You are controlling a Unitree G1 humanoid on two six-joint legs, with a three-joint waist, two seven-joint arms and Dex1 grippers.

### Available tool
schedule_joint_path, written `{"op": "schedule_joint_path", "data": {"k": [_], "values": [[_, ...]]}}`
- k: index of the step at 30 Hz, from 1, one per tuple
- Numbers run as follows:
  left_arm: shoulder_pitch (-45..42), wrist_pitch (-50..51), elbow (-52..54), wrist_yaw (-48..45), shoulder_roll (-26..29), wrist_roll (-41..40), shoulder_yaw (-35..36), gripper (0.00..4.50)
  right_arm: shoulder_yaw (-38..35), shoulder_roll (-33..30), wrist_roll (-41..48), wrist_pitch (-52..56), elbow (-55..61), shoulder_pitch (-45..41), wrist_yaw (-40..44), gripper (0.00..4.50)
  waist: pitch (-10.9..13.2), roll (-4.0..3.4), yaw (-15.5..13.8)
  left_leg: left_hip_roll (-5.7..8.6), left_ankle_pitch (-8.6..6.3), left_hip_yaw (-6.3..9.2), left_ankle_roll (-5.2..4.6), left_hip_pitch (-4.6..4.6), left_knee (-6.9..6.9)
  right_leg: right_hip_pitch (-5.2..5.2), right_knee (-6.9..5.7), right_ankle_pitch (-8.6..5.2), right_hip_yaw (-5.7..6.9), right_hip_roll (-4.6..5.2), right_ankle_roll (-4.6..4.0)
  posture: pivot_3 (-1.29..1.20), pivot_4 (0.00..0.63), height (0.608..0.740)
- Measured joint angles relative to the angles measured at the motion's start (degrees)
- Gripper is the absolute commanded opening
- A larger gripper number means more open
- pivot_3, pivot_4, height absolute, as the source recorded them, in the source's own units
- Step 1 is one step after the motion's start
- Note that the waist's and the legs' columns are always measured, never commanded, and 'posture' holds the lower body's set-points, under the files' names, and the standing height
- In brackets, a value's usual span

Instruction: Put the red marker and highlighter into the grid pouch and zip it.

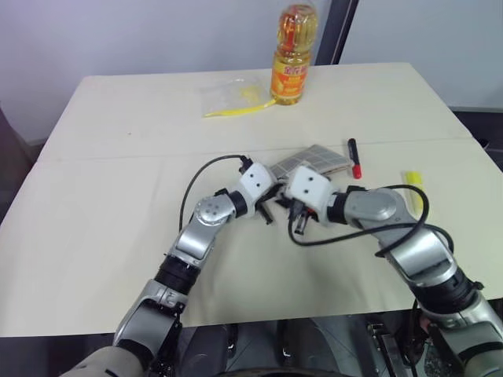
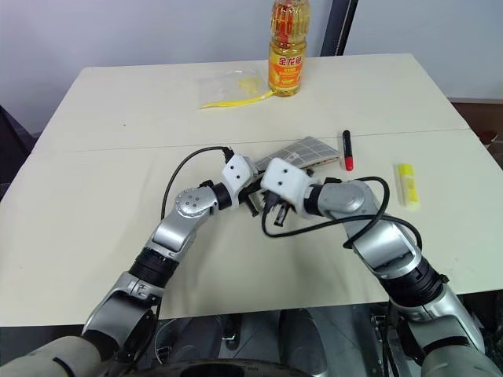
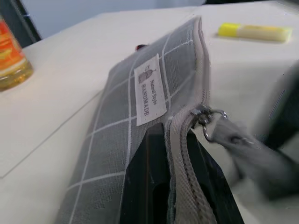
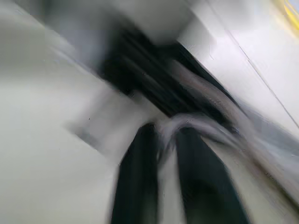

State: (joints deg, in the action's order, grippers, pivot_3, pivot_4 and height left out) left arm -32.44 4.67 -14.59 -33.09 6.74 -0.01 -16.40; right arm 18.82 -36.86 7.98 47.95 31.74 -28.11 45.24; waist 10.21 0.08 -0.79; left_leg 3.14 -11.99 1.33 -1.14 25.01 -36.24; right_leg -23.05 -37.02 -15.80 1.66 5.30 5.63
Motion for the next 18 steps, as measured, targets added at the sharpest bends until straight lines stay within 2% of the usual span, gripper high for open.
{"op": "schedule_joint_path", "data": {"k": [2, 4, 8, 11, 18], "values": [[-0.06, -0.04, 0.01, 0.58, 0.15, 0.00, 0.29, 0.00, -1.72, -1.37, 1.56, 0.48, 1.56, 1.36, 0.87, 2.95, 0.00, 0.01, -0.06, 0.01, 0.00, 0.02, 0.00, 0.05, -0.06, 0.01, 0.00, 0.00, 0.03, 0.00, 0.00, 0.00, 0.150, 0.740], [0.00, -0.07, -0.02, 0.98, 1.54, 0.01, 1.05, 0.00, -6.66, -3.91, 2.38, 1.22, 1.55, 3.69, 0.46, 3.93, 0.00, 0.01, -0.11, 0.02, 0.00, 0.04, -0.01, 0.16, -0.20, -0.04, 0.00, 0.01, 0.05, 0.01, 0.01, 0.00, 0.150, 0.740], [0.14, -0.08, -0.05, 2.43, 3.88, 0.03, 3.76, 0.00, -14.62, -5.09, 2.53, 1.76, -1.14, 8.08, -1.84, 3.93, 0.00, 0.01, 0.02, 0.01, 0.00, 0.05, 0.00, 0.18, -0.24, -0.06, -0.05, 0.01, 0.05, 0.01, 0.01, 0.00, 0.150, 0.740], [0.35, -0.08, -0.05, 4.12, 4.55, 0.03, 5.08, 0.00, -18.95, -3.49, 2.62, 2.13, -5.76, 9.01, -5.43, 3.93, 0.00, 0.01, 0.03, 0.01, 0.00, 0.05, 0.00, 0.18, -0.24, -0.08, -0.09, 0.01, 0.04, 0.00, 0.01, 0.00, 0.150, 0.740], [2.55, 0.31, 0.97, 6.10, 4.95, -0.07, 6.72, 0.00, -25.57, 5.80, -0.79, -1.49, -26.56, 3.06, -21.02, 3.93, -0.01, 0.00, 0.04, 0.03, 0.01, 0.03, 0.00, 0.20, -0.27, -0.10, -0.13, 0.02, 0.03, -0.02, 0.01, 0.00, 0.150, 0.740]]}}
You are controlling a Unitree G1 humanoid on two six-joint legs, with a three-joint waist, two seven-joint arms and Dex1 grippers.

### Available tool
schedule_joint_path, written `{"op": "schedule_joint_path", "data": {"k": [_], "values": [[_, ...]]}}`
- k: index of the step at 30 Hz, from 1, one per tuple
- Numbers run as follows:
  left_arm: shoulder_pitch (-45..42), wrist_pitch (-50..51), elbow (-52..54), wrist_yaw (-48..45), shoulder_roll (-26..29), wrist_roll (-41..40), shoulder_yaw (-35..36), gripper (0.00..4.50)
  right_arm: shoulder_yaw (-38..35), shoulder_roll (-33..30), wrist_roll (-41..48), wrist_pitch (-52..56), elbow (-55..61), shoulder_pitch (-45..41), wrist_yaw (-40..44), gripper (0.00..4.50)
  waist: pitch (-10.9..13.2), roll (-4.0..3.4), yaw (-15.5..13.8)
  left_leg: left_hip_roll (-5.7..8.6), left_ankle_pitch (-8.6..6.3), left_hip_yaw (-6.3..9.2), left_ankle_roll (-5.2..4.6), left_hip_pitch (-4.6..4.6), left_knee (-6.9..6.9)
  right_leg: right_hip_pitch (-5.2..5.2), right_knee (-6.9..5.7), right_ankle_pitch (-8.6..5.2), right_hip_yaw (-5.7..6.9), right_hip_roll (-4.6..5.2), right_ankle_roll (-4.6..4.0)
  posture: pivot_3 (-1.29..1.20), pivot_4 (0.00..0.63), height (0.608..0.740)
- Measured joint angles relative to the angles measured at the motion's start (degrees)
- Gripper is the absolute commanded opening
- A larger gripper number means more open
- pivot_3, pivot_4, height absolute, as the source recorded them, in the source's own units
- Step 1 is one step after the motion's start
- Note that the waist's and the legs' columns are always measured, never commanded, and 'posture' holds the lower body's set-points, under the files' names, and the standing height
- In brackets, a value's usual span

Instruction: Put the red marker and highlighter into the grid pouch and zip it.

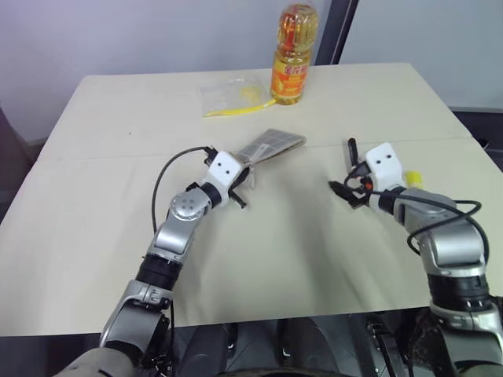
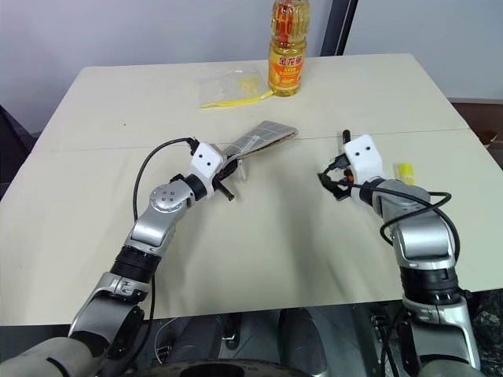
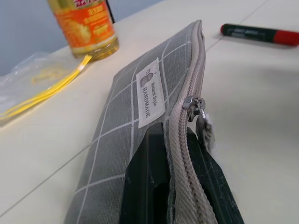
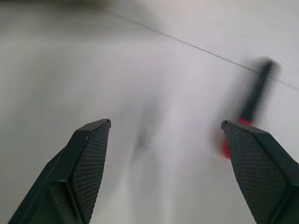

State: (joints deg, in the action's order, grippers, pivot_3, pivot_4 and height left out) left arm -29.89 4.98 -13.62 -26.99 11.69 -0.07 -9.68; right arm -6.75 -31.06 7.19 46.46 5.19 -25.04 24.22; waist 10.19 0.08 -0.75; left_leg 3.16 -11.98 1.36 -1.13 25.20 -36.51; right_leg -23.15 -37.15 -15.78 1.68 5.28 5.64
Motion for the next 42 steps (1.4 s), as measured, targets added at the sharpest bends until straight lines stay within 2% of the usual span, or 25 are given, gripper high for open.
{"op": "schedule_joint_path", "data": {"k": [8, 11, 16, 17, 24, 28, 34, 42], "values": [[1.21, 2.54, 3.08, 0.01, -1.71, -1.04, 0.12, 0.00, -4.62, 6.03, -1.10, -11.17, -23.47, -9.94, -11.01, 3.93, -0.01, -0.01, 0.05, 0.01, 0.03, -0.01, 0.01, 0.00, -0.01, 0.01, -0.07, 0.00, -0.01, -0.10, 0.00, 0.00, 0.150, 0.740], [1.38, 3.25, 3.55, 0.08, -1.85, -1.13, 0.12, 0.00, -6.67, 7.21, 0.20, -13.61, -28.83, -12.16, -12.53, 3.04, -0.01, -0.02, 0.10, 0.00, 0.03, -0.01, 0.01, 0.00, -0.01, 0.01, -0.08, 0.00, -0.02, -0.19, 0.00, 0.00, 0.150, 0.740], [2.11, 3.90, 4.48, 0.42, -2.02, -1.37, 0.25, 0.00, -9.36, 7.71, 2.25, -14.52, -31.79, -12.55, -14.04, 0.40, -0.01, -0.02, 0.12, 0.00, 0.03, -0.02, 0.00, 0.00, -0.02, 0.01, -0.09, 0.00, -0.03, -0.19, 0.00, 0.00, 0.150, 0.740], [2.09, 4.30, 4.61, 0.59, -2.08, -1.65, 0.37, 0.00, -9.40, 7.68, 2.51, -14.52, -31.58, -12.31, -13.95, 0.31, -0.01, -0.02, 0.16, 0.00, 0.03, -0.02, 0.00, 0.00, -0.02, 0.01, -0.11, 0.00, -0.04, -0.19, 0.00, 0.00, 0.150, 0.740], [1.58, 4.74, 4.31, 0.71, -2.35, -2.29, 1.33, 0.00, -7.26, 6.21, 3.12, -11.55, -20.54, -5.13, -9.90, 0.31, -0.02, -0.04, 0.13, -0.01, 0.03, -0.01, -0.01, -0.01, -0.05, 0.01, -0.15, 0.00, -0.04, -0.21, 0.00, 0.00, 0.150, 0.740], [-0.16, 4.73, 2.35, -0.81, -2.41, -3.75, 1.92, 0.00, -4.06, -0.58, 4.12, -8.86, -5.49, 2.95, -2.63, 0.31, -0.02, -0.05, -0.15, -0.01, 0.01, 0.01, -0.04, 0.06, -0.19, 0.01, -0.18, 0.00, -0.03, -0.22, 0.01, 0.00, 0.150, 0.740], [-0.91, 4.68, 1.21, -6.36, -1.56, -6.72, 2.14, 0.00, -3.95, -12.15, 7.85, -8.64, 14.99, 16.77, 10.51, 0.31, 0.00, -0.02, -0.06, -0.07, -0.05, 0.07, -0.11, 0.09, -0.45, 0.11, -0.15, 0.00, 0.00, -0.17, 0.01, 0.00, 0.150, 0.740], [-1.42, 4.66, 1.15, -11.64, -1.47, -8.18, 1.76, 0.00, -5.38, -12.59, 13.49, -5.15, 24.51, 16.86, 12.57, 0.31, 0.00, -0.02, -0.07, -0.11, -0.05, 0.11, -0.11, 0.09, -0.63, 0.22, -0.03, -0.02, -0.01, -0.14, -0.04, 0.00, 0.150, 0.740]]}}
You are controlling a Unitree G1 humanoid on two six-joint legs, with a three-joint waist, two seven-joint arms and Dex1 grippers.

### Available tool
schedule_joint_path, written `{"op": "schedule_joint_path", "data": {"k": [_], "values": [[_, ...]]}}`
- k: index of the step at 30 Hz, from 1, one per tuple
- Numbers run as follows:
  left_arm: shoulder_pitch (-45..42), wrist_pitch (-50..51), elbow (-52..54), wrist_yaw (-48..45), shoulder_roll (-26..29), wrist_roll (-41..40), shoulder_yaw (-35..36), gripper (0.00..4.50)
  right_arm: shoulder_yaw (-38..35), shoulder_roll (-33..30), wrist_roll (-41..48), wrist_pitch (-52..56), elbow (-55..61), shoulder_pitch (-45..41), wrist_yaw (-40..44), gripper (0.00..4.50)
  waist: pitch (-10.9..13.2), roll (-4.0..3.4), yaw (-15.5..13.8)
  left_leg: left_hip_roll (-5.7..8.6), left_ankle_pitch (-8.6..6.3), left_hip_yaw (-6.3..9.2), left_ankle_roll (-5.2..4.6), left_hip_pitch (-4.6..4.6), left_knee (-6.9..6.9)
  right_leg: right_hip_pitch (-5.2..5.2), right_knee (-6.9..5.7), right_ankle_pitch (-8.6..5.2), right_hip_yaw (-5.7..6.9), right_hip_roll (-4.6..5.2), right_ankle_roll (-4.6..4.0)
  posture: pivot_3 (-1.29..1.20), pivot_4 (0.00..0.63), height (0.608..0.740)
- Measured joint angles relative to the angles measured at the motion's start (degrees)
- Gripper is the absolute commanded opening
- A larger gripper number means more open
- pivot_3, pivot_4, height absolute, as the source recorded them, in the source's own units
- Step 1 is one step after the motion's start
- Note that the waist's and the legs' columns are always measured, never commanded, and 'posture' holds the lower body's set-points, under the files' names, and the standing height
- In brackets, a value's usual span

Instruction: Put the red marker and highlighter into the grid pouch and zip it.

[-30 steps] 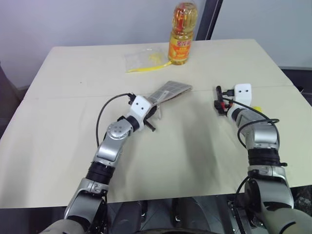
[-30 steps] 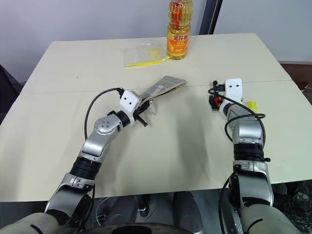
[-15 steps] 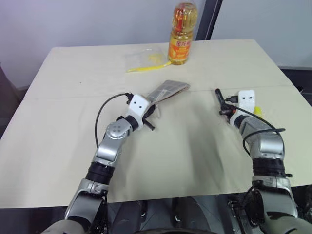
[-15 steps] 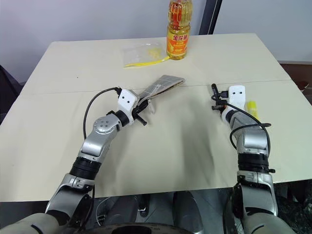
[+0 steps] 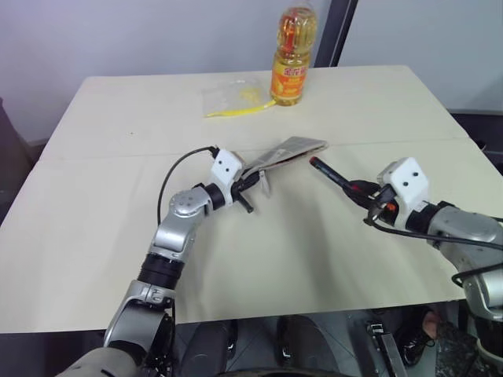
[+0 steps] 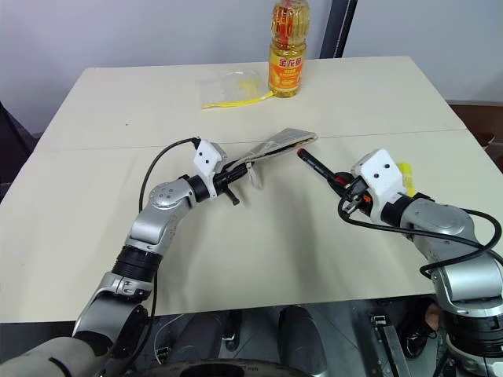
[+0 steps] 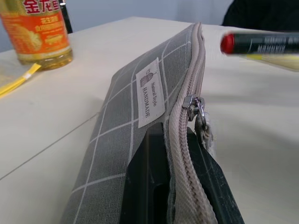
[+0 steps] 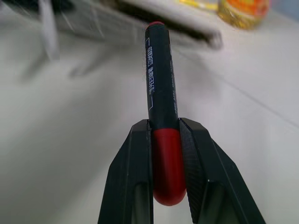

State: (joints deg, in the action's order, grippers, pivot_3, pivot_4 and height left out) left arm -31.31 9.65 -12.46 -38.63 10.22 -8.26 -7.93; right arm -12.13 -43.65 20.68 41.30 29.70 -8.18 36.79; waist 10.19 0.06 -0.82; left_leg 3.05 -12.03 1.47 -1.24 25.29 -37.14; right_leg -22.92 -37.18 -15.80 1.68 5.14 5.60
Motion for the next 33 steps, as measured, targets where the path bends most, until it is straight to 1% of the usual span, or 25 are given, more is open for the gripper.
{"op": "schedule_joint_path", "data": {"k": [10, 20, 25, 33], "values": [[-0.01, -0.02, 0.00, -1.31, 0.32, 0.13, -0.42, 0.00, 0.19, -0.77, 0.08, 0.63, 0.24, -1.39, -0.58, 0.31, 0.00, 0.00, -0.06, 0.01, -0.03, 0.00, -0.04, 0.05, 0.04, -0.03, 0.05, 0.01, 0.00, 0.03, 0.01, 0.00, 0.150, 0.740], [0.02, -0.02, 0.19, -1.37, 0.30, 0.12, -0.47, 0.00, 2.42, -1.72, -0.97, 0.51, -0.90, -1.71, -0.25, 0.31, 0.00, 0.00, -0.06, 0.01, -0.03, 0.00, -0.04, 0.05, 0.04, -0.03, 0.06, 0.01, 0.00, 0.03, 0.01, 0.00, 0.150, 0.740], [0.29, -0.69, 1.32, -2.96, 1.17, 0.28, -1.61, 0.00, 3.14, -2.61, -1.84, -0.10, -1.13, -2.11, 0.30, 0.31, 0.00, 0.00, -0.04, 0.01, -0.03, 0.00, -0.04, 0.05, 0.04, -0.03, 0.06, 0.00, 0.00, 0.04, 0.00, 0.00, 0.150, 0.740], [1.13, -4.09, 1.99, -5.60, 3.26, 1.46, -3.72, 0.00, 7.80, -7.35, -5.93, -2.69, -1.78, -2.97, 2.53, 0.31, 0.00, 0.00, -0.04, 0.01, -0.03, 0.00, -0.04, 0.06, 0.04, -0.05, 0.08, -0.01, 0.00, 0.06, -0.02, 0.00, 0.150, 0.740]]}}
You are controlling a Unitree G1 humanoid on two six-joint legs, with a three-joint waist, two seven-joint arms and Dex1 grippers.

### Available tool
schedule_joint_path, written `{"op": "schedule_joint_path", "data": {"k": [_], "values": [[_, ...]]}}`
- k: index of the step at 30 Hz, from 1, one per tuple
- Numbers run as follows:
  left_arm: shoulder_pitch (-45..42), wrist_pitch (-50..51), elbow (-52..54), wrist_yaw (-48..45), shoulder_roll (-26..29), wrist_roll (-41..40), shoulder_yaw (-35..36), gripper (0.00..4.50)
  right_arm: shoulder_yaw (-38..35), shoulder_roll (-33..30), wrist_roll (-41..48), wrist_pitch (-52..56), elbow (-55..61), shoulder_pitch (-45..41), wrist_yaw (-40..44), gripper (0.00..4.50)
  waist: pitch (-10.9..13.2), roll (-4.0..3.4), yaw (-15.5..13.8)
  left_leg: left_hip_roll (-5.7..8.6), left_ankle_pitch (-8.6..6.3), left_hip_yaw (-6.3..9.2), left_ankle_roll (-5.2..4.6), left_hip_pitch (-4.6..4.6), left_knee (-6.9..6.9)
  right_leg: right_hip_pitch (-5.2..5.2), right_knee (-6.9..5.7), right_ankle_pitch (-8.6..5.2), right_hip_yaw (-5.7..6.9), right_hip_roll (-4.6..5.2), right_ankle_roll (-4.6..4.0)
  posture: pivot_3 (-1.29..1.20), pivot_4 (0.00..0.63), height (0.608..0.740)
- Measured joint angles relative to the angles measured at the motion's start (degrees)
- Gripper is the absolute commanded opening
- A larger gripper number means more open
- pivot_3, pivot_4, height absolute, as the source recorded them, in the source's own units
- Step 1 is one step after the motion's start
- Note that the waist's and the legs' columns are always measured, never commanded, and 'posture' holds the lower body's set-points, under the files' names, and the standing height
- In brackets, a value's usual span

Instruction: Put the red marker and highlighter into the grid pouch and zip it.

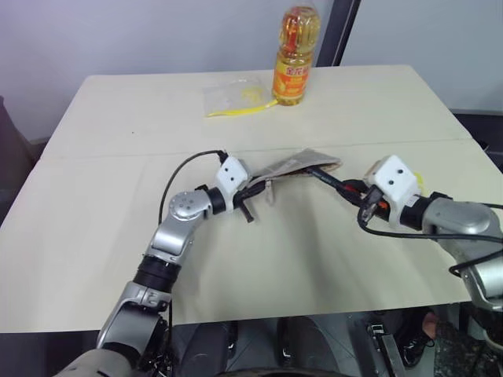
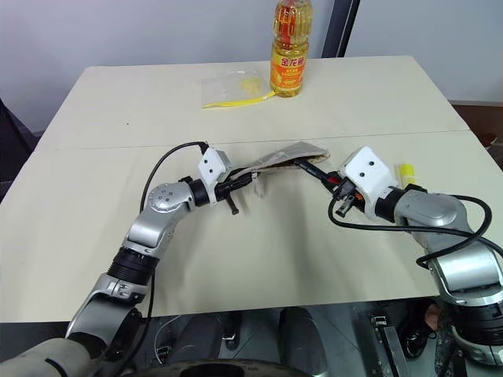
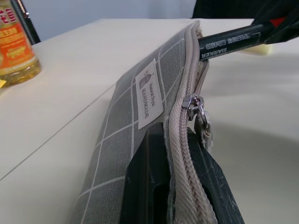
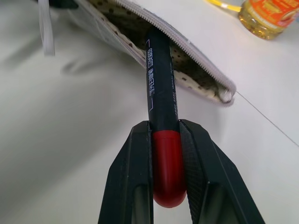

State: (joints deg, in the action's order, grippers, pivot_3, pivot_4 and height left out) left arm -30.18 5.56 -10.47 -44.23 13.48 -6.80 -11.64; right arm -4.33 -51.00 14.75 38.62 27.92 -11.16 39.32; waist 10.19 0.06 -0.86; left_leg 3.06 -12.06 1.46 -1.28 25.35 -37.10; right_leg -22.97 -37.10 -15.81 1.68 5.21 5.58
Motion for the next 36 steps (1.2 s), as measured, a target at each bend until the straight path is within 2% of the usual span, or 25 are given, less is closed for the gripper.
{"op": "schedule_joint_path", "data": {"k": [7, 15, 22, 23, 24, 28, 32, 33, 36], "values": [[0.17, -5.65, -0.02, -4.61, 4.33, 3.02, -3.28, 0.00, 6.87, -4.56, -5.58, -4.12, 0.49, -0.71, 4.04, 0.31, 0.00, 0.00, 0.06, 0.00, 0.00, 0.00, 0.01, 0.01, 0.02, -0.03, 0.01, -0.06, 0.00, 0.00, -0.10, 0.00, 0.150, 0.740], [0.34, -9.05, 0.38, -10.27, 6.36, 3.60, -5.10, 0.00, 17.31, -1.22, -9.98, -4.42, 2.73, -7.28, 6.76, 0.31, 0.00, 0.00, 0.05, 0.00, 0.00, 0.00, 0.01, 0.03, 0.02, -0.06, 0.01, -0.09, 0.00, 0.04, -0.15, 0.00, 0.150, 0.740], [1.47, -8.36, 3.67, -11.84, 6.89, 3.28, -5.11, 0.00, 17.68, 0.41, -10.30, -3.57, 2.71, -8.33, 7.76, 0.31, 0.00, 0.00, 0.03, 0.02, -0.01, 0.00, 0.00, 0.05, 0.02, -0.07, 0.01, -0.04, 0.00, 0.06, -0.08, 0.00, 0.150, 0.740], [1.48, -8.19, 3.94, -11.71, 6.76, 3.24, -5.06, 0.00, 17.15, 0.55, -9.75, -2.95, 2.71, -8.32, 7.85, 1.32, 0.00, 0.00, 0.03, 0.02, -0.01, 0.00, 0.00, 0.05, 0.02, -0.07, 0.01, -0.04, 0.00, 0.06, -0.08, 0.00, 0.150, 0.740], [1.50, -7.75, 4.14, -11.50, 6.46, 2.98, -5.04, 0.00, 16.14, 0.75, -9.04, -2.34, 2.72, -8.35, 7.82, 1.68, 0.00, 0.00, 0.02, 0.02, -0.01, 0.00, 0.00, 0.05, 0.02, -0.07, 0.01, -0.04, 0.00, 0.06, -0.08, 0.00, 0.150, 0.740], [1.86, -5.26, 4.65, -9.80, 5.31, 1.93, -4.70, 0.00, 9.62, 2.43, -5.27, 0.47, 3.28, -7.73, 7.26, 3.73, 0.00, 0.00, -0.02, 0.02, -0.01, 0.00, 0.00, 0.05, 0.02, -0.06, 0.01, 0.00, 0.00, 0.06, 0.00, 0.00, 0.150, 0.740], [1.89, -3.10, 4.50, -7.73, 4.54, 1.55, -4.29, 0.00, -1.11, 4.11, 1.72, 5.45, 6.07, -3.78, 6.99, 3.73, 0.00, 0.00, -0.09, 0.02, -0.02, 0.01, -0.02, 0.05, 0.02, -0.03, 0.01, 0.02, 0.02, 0.06, 0.03, 0.00, 0.150, 0.740], [1.94, -2.33, 4.08, -6.81, 3.89, 1.56, -4.22, 0.00, -5.69, 5.62, 3.57, 6.77, 5.97, -2.13, 5.99, 3.73, 0.00, 0.01, -0.15, 0.02, -0.02, 0.02, -0.02, 0.03, 0.00, 0.01, 0.02, 0.02, 0.03, 0.06, 0.03, 0.00, 0.150, 0.740], [2.10, -2.05, 2.76, -5.04, 2.80, 1.78, -4.26, 0.00, -11.82, 8.02, 4.31, 7.10, 2.62, 0.24, 2.34, 3.73, -0.01, 0.02, -0.04, 0.03, -0.02, 0.01, -0.03, -0.02, -0.03, 0.06, 0.00, 0.01, 0.02, 0.06, 0.02, 0.00, 0.150, 0.740]]}}
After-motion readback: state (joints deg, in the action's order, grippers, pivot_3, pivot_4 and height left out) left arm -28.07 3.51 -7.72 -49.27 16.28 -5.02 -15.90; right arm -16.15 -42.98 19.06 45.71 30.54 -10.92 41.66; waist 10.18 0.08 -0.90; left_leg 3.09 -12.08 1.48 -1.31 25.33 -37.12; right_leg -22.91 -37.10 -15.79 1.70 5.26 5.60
